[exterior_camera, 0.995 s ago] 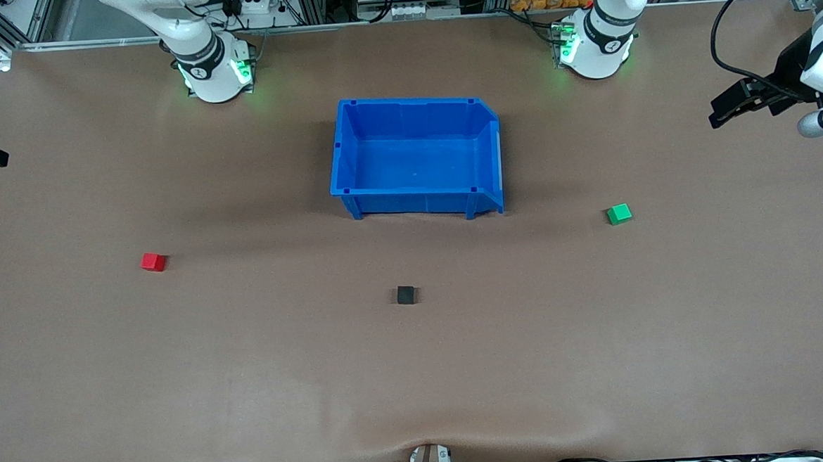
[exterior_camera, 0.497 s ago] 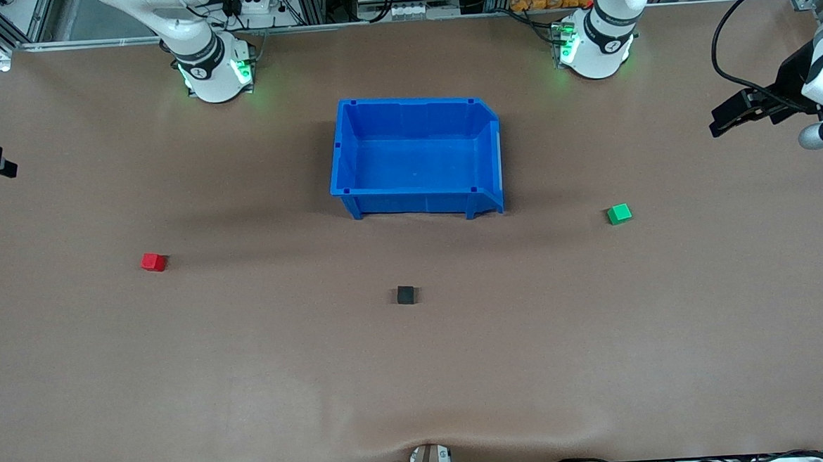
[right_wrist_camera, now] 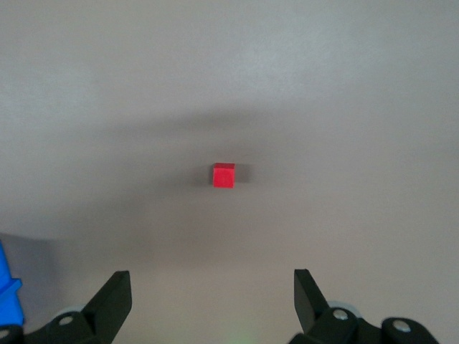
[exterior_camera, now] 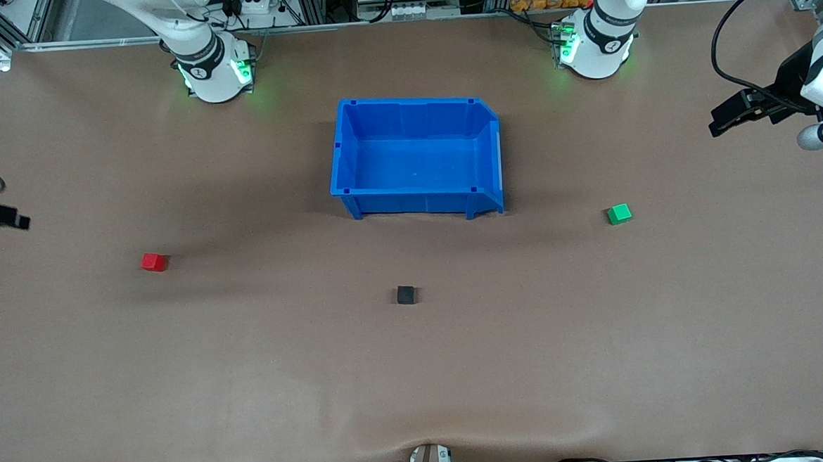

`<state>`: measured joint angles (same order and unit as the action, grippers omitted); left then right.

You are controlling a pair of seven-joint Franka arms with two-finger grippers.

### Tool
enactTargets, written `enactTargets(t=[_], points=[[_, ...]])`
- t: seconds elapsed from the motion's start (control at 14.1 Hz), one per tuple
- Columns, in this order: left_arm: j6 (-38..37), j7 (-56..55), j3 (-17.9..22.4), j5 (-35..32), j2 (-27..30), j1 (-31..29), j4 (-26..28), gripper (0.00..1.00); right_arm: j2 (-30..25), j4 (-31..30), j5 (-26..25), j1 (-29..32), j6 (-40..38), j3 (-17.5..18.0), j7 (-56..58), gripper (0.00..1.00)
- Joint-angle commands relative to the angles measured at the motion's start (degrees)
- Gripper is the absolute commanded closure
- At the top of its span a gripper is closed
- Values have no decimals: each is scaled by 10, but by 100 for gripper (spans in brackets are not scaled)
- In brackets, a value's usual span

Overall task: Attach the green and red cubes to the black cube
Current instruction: 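Lower the right gripper onto the red cube and close it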

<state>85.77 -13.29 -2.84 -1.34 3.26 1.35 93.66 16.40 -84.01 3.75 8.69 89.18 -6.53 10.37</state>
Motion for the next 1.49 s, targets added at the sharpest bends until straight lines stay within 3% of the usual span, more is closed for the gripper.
enactTargets(t=[0.0, 0.21, 0.43, 0.78, 0.99, 1.07, 1.14, 1.21, 1.28, 1.42], points=[[-10, 1, -3, -12, -4, -1, -8, 0, 57, 13, 38, 12, 31, 9, 2, 0], [-10, 1, -3, -13, -4, -2, -7, 0, 156, 14, 41, 13, 70, 9, 2, 0], [-10, 1, -3, -13, -4, -1, -3, 0, 200, -2, 42, 21, 83, 9, 2, 0], [-6, 0, -3, -13, -5, -2, 6, 0, 213, -91, 26, 14, 168, 8, 8, 0], [-1, -3, -3, -12, -32, -1, 6, 0, 215, -109, 18, 5, 185, 9, -10, 2], [3, -5, -3, -12, -43, 0, 7, 0, 217, -112, 18, -2, 187, 9, -27, 7], [11, -6, -3, -12, -53, 0, 9, 0, 221, -113, 18, -9, 184, 8, -36, 24], [26, -7, -3, -12, -59, 0, 13, 0, 222, -118, 16, -11, 187, 8, -38, 34], [43, -9, -3, -12, -65, 0, 22, 0, 225, -118, 10, -10, 187, 8, -38, 54], [87, -18, -3, -12, -81, -1, 48, 0, 231, -118, -30, -7, 191, 8, -39, 66]])
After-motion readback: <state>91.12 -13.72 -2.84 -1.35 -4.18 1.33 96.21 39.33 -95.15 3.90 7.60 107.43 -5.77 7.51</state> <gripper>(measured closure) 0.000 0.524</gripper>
